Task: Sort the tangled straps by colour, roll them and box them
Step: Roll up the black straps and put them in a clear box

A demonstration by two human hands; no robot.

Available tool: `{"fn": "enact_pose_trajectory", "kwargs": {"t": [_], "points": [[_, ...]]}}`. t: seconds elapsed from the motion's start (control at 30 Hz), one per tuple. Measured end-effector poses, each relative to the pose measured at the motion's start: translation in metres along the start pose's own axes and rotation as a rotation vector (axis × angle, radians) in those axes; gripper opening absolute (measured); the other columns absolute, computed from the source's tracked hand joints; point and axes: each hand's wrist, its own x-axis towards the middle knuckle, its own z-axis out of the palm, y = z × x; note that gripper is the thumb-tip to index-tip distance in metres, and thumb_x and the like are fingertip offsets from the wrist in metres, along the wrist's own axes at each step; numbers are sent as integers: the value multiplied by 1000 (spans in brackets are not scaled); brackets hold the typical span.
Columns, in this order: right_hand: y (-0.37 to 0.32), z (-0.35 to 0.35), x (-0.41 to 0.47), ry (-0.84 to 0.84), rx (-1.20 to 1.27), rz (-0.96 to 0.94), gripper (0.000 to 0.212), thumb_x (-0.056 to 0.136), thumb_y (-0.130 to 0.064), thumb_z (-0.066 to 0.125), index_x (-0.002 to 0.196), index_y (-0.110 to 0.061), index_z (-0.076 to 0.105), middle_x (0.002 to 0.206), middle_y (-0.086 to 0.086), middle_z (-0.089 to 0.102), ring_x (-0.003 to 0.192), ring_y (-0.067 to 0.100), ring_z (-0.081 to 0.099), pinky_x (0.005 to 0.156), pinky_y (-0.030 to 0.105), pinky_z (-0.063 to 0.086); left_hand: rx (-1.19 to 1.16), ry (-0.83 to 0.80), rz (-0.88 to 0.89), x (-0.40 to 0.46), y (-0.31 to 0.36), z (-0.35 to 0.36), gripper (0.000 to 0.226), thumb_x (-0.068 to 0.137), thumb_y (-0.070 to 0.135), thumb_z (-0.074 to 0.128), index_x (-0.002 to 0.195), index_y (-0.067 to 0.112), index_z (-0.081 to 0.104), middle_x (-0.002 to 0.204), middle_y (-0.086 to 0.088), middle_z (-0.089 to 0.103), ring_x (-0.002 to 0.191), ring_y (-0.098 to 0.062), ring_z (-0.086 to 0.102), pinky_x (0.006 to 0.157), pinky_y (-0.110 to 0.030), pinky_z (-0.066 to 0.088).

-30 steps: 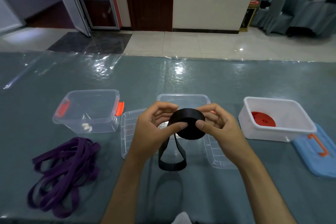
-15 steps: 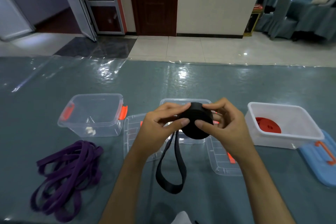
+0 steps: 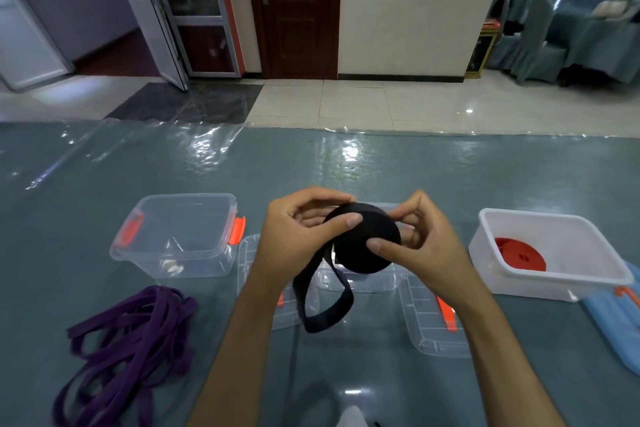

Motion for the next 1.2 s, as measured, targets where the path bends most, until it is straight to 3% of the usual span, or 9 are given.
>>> {"fn": "enact_pose_trajectory", "kwargs": {"t": [0.1,0.2,0.4,0.53,0.63,0.77,0.93,1.03,1.2], "points": [[-3,-5,6,36,-51,-55,47,75,-25,92,114,-29,65,109,6,77,97,27,78,75,34,64,-30,-54,21,9,-7,2,18,83,15,88,98,23,83,113,-5,80,109,-25,77,92,-32,61],[-2,-7,9,95,-51,-171,44,80,-16,89,118,-31,73,117,2,75,110,24,74,87,29,62,-15,-155,5,14,-12,-4,34,85,12,87,117,22,81,119,-5,73,116,-25,71,99,-33,58],[1,-13,13,-31,-59,4,46,82,-6,89,101,-24,51,99,-1,77,88,23,80,67,27,62,-29,-51,52,17,-15,3,23,78,17,90,100,19,83,107,-7,81,104,-27,78,93,-34,62],[0,-10,15,19,-74,-73,53,81,-12,89,126,-29,68,116,8,79,106,27,78,82,34,65,-31,-84,5,21,-21,-2,23,83,15,86,105,17,82,112,-6,78,109,-27,75,95,-34,60],[7,-8,20,122,-44,-116,43,77,-11,90,113,-26,72,117,6,78,109,23,76,84,30,63,30,-146,-46,23,-24,-9,38,87,11,85,122,24,79,116,-4,74,115,-24,71,93,-28,58],[12,-9,26,54,-20,19,44,75,-22,92,99,-28,55,110,10,79,91,32,80,68,33,64,-10,-81,-45,25,-24,-9,32,81,18,90,111,23,81,110,-5,78,107,-25,76,89,-27,60],[12,-14,28,1,-124,-43,57,84,-19,88,134,-36,66,119,4,78,107,24,78,84,33,65,-57,-31,-53,22,-33,-6,24,81,15,88,99,17,73,111,-7,78,107,-27,75,90,-27,59],[15,-8,27,99,-101,-109,45,80,-22,90,121,-29,72,120,1,78,112,22,76,86,29,63,-109,-73,-86,19,-35,-5,26,84,18,85,105,22,70,113,-5,75,108,-27,74,89,-30,59],[23,-6,25,8,-51,36,46,85,-10,88,105,-22,48,105,7,79,85,32,80,67,36,65,-50,-57,-58,22,-36,-8,24,79,19,90,98,24,76,103,-7,77,104,-29,75,91,-30,60]]}}
